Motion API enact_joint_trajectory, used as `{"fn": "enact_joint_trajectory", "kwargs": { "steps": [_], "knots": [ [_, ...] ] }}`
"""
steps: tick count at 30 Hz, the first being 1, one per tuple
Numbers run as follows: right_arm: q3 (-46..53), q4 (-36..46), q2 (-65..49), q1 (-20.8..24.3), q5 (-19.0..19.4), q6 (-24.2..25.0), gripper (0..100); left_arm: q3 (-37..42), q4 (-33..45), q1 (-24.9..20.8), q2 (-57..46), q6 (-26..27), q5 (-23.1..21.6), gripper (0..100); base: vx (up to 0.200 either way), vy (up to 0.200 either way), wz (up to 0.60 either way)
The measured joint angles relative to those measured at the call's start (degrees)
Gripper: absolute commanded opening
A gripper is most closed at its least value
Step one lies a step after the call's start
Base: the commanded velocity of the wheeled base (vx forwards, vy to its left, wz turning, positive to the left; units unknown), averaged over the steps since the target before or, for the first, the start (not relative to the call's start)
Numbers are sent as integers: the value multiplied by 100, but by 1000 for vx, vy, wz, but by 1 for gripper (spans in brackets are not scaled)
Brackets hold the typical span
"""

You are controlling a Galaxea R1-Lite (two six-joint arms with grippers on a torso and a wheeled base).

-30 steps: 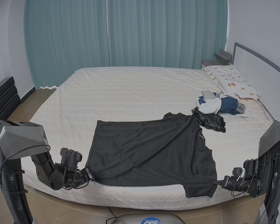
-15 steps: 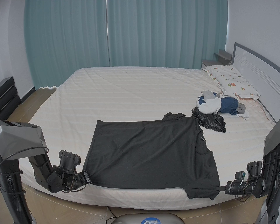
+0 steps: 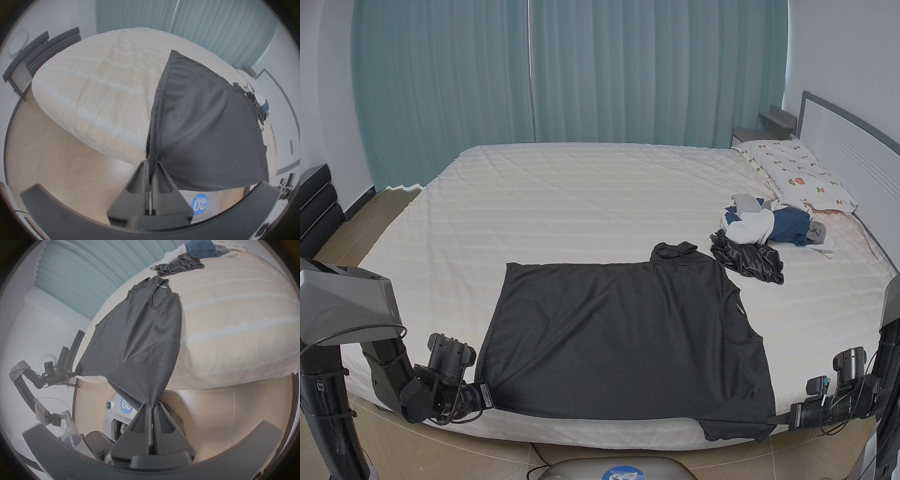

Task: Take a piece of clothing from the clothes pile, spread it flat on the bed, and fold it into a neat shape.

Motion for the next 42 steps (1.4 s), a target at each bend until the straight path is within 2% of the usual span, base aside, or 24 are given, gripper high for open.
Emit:
{"fn": "enact_joint_trajectory", "kwargs": {
  "steps": [18,27,31,34,37,42],
  "knots": [
    [-2,942,-495,-35,-284,-438,0,128,1675,-407,-330,299,85,0,0,0,0],
    [0,1006,-772,-35,-284,-467,0,67,1734,-400,-575,321,63,0,0,0,0],
    [0,964,-1028,-77,-77,-418,0,-68,1725,-243,-907,217,-60,0,0,0,0],
    [-121,950,-1235,-144,215,-182,0,-212,1727,-83,-1133,110,-235,0,0,0,0],
    [-315,950,-1367,-171,307,187,0,-346,1730,4,-1259,-5,-345,0,0,0,0],
    [-783,951,-1498,-88,338,1251,0,-672,1791,91,-1397,-532,-770,0,0,0,0]
  ]
}}
